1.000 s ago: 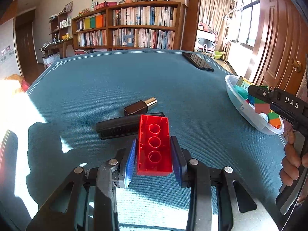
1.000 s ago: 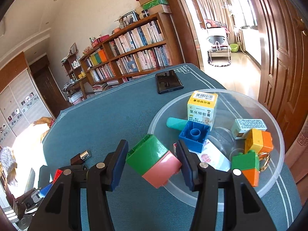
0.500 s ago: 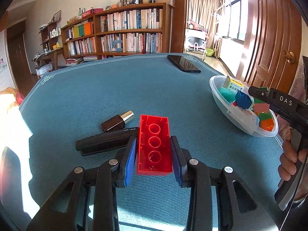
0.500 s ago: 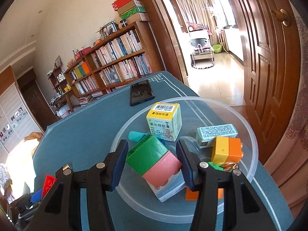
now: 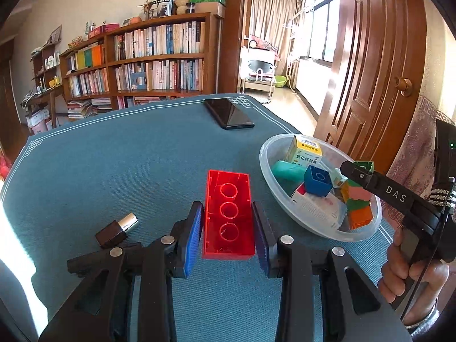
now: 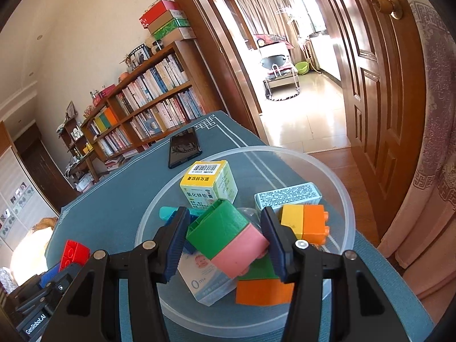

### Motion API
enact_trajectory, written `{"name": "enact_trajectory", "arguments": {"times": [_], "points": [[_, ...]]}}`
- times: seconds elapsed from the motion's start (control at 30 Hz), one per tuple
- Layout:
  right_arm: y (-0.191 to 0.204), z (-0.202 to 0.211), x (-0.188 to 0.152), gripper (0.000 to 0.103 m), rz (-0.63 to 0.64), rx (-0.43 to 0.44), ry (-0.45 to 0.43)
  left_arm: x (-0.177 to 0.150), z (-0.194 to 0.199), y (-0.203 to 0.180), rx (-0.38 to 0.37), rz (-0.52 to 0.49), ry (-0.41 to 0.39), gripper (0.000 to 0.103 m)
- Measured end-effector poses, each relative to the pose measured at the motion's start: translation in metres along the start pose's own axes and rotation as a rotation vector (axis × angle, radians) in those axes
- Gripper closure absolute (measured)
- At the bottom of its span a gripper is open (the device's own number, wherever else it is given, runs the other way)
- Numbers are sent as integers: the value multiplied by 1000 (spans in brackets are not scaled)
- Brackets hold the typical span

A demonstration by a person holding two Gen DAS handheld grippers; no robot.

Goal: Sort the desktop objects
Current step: 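Open the right gripper to drop the green-pink block while the left gripper releases the red brick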

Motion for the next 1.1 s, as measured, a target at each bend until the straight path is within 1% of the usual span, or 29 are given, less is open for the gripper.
{"name": "enact_trajectory", "arguments": {"times": [0.17,0.27,0.37,0.53,0.83,0.93,0.97,1.0,1.03,1.07,1.1], "points": [[-8,2,2,47,-21,-22,-10,11,-16,-23,-63,-25,5,66],[-8,3,3,47,3,-84,-26,14,-25,-34,-92,-41,9,66],[-6,7,4,47,34,-153,-50,15,-36,-43,-105,-56,20,66],[-4,9,4,47,57,-178,-63,15,-47,-56,-137,-73,26,66],[-10,17,10,46,50,-272,-110,13,-60,-71,-172,-91,25,66],[-13,18,11,46,41,-274,-113,12,-62,-75,-180,-95,18,66],[-14,18,11,46,38,-274,-113,12,-62,-76,-185,-97,23,64],[-14,18,11,46,35,-275,-114,12,-63,-76,-193,-98,31,60],[-15,18,11,45,32,-275,-114,12,-63,-76,-200,-95,36,45],[-16,19,12,42,29,-274,-116,12,-62,-74,-201,-88,29,32],[-16,20,12,40,25,-274,-121,12,-60,-73,-199,-77,11,29]]}}
Point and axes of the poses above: each gripper's, at about its wrist camera, not at the fingertips, and z roughly against the way its jaws point, y to its left, x to its top, the point moved 2 cm from there along -z, roughly the way its jaws point, and after that the axes turned 5 degrees about z, right-handed, at the moved point
